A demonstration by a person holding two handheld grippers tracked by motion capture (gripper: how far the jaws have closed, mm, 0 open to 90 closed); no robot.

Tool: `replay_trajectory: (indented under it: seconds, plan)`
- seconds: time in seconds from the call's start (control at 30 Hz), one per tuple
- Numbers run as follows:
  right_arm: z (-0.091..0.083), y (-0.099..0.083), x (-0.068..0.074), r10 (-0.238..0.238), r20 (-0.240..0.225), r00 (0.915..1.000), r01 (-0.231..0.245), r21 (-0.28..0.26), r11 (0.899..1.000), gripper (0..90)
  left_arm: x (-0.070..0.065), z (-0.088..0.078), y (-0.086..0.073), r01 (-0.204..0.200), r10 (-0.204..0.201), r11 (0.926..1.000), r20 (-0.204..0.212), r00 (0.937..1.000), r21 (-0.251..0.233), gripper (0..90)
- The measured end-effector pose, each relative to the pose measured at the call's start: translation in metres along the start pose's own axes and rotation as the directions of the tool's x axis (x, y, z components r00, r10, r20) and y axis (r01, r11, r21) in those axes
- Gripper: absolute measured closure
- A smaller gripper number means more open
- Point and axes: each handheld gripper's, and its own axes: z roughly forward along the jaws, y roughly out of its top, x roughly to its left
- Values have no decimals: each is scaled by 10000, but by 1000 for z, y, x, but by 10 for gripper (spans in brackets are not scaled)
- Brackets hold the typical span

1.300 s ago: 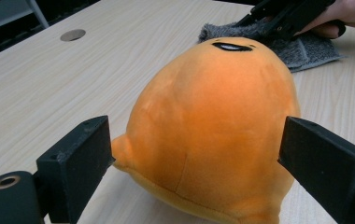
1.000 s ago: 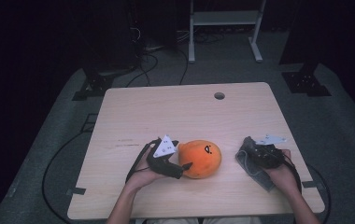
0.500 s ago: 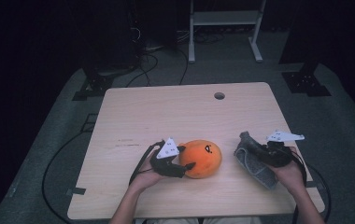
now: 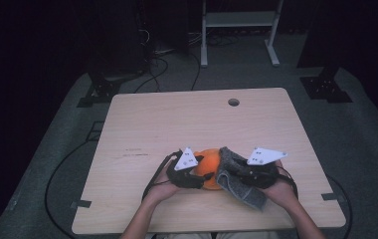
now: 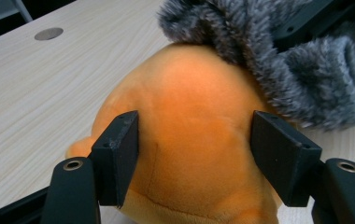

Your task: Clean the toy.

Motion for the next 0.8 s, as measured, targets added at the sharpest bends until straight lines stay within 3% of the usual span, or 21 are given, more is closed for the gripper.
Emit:
replay_trajectory:
  seconds: [0.1,0.13,0.33,0.63,0.73,0.8]
  plan:
    - [7,0,2,-8,241,9997,13,-174,9998,588,1,0,-1,84,-84,10000,36,10000,14,334]
    - [9,-1,3,-4,345,9994,7,-85,10000,642,1,0,-1,66,-66,10000,54,10000,20,333]
    - [6,-8,-3,334,287,9990,-330,-138,9994,700,7,-3,-2,323,-321,9993,93,9994,-187,311]
    - [-4,-32,-24,1025,1096,9887,-1098,629,9920,718,11,-2,-5,492,-492,9986,18,9988,-184,312]
    - [-8,-25,-18,897,877,9921,-925,287,9953,717,12,-1,-7,655,-657,9974,-70,9978,-284,312]
    - [-7,-15,-6,679,429,9968,-678,-53,9977,715,11,1,-7,732,-737,9968,-176,9971,-308,311]
